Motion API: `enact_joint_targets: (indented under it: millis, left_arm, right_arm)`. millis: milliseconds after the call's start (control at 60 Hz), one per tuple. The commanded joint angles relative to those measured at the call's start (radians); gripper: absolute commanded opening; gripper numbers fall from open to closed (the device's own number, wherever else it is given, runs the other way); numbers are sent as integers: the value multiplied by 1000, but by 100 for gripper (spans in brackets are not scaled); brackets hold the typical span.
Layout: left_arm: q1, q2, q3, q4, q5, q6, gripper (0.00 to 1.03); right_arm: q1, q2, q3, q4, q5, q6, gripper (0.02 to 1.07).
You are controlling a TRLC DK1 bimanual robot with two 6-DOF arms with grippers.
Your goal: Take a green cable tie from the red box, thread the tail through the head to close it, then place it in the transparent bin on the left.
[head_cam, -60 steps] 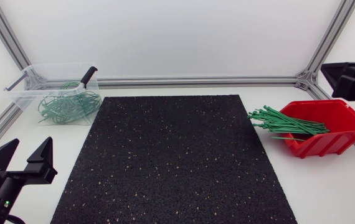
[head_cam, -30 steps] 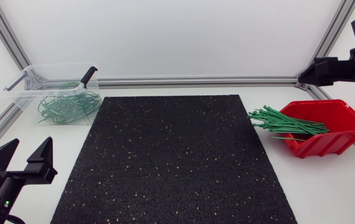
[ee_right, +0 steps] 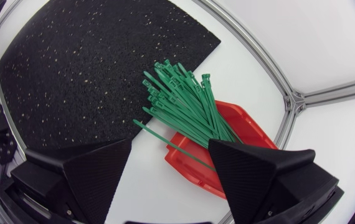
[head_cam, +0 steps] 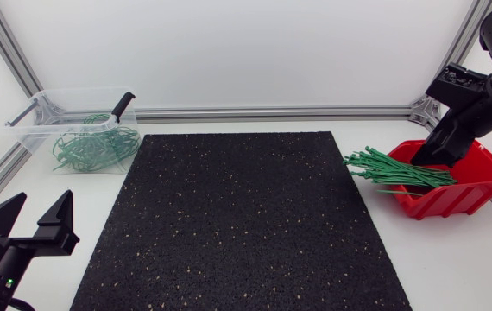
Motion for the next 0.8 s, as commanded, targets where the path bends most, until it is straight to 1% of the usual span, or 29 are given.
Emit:
enact_joint_targets:
  millis: [0, 100, 150, 200, 317, 467, 500, 550, 683, 717, 733, 783]
  left_arm:
    - [3, -6, -39, -15, -8, -2, 100]
    - [1, -6, -39, -15, -8, -2, 100]
    - [1, -4, -39, -15, -8, -2, 100]
    - [1, -4, -39, -15, -8, -2, 100]
    - [1, -4, -39, -15, -8, 0, 100]
    - [1, -6, -39, -17, -8, 0, 100]
    - [1, -6, -39, -17, -8, 0, 100]
    - [1, -6, -39, -17, -8, 0, 100]
    - [1, -4, -39, -19, -8, 0, 100]
    - [1, -4, -39, -19, -8, 0, 100]
    - [-1, -4, -39, -19, -8, 0, 100]
    - [-2, -4, -39, -19, -8, 0, 100]
  right_arm:
    - [-3, 18, -31, -42, 16, -179, 91]
    - [2, 0, -71, -60, 21, -309, 91]
    - [6, 0, -85, -108, 30, -389, 91]
    - [11, -2, -94, -118, 39, -447, 91]
    - [16, 29, -97, -143, 70, -552, 91]
    - [26, 69, -100, -148, 82, -661, 91]
    - [29, 76, -103, -141, 84, -684, 87]
    - [32, 87, -108, -121, 84, -696, 84]
    - [40, 96, -156, -17, 87, -716, 84]
    - [46, 107, -173, 12, 107, -714, 84]
    - [48, 112, -176, 23, 114, -711, 82]
    - [52, 127, -179, 30, 117, -708, 70]
